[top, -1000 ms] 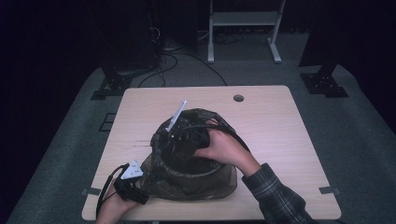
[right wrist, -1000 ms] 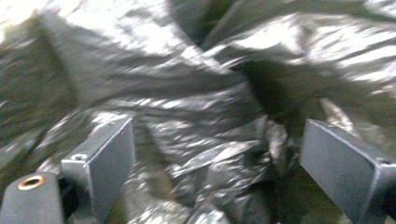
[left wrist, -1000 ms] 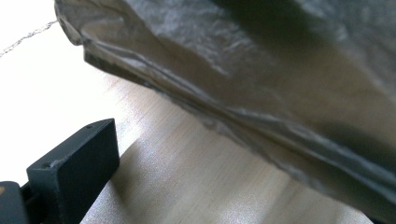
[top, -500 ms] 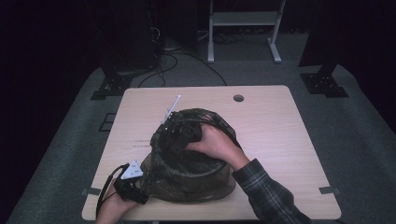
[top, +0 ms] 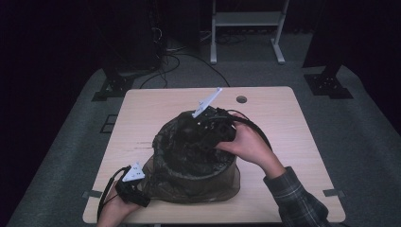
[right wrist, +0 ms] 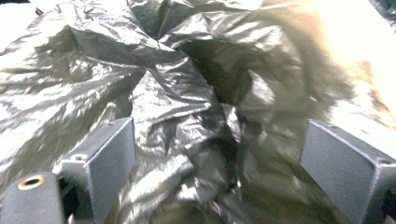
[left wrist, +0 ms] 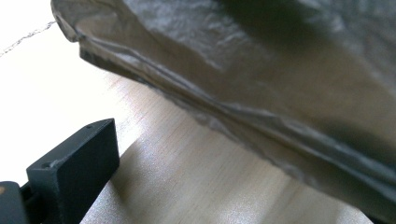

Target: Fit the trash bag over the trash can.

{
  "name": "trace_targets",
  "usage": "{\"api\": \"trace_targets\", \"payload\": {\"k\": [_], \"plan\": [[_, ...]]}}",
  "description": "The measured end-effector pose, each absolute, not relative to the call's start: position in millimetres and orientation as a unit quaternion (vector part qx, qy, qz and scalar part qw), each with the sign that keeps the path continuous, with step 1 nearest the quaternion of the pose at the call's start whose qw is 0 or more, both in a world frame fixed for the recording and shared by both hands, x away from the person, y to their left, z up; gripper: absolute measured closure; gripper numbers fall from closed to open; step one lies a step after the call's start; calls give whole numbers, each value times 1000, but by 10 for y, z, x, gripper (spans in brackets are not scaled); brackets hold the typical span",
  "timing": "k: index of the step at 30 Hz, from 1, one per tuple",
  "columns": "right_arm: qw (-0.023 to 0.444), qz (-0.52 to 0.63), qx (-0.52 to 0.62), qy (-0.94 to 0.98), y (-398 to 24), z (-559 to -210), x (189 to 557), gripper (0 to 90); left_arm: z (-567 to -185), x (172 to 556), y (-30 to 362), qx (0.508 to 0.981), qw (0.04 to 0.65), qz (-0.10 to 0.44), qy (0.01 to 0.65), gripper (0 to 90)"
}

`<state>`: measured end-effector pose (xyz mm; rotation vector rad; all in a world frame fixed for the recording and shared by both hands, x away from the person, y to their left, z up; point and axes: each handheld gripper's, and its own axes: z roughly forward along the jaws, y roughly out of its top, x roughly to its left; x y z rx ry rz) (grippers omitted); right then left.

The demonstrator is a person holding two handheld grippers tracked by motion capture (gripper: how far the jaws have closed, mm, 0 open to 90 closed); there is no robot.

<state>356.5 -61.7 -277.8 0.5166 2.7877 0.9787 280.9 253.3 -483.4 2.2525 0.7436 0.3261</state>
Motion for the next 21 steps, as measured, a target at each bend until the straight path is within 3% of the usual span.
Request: {"api": "trace_targets", "payload": {"k": [21], "plan": [[103, 411, 224, 878, -1659, -2683, 3336, 93, -4834, 2810, 2533, 876, 365, 127, 289, 0]]}}
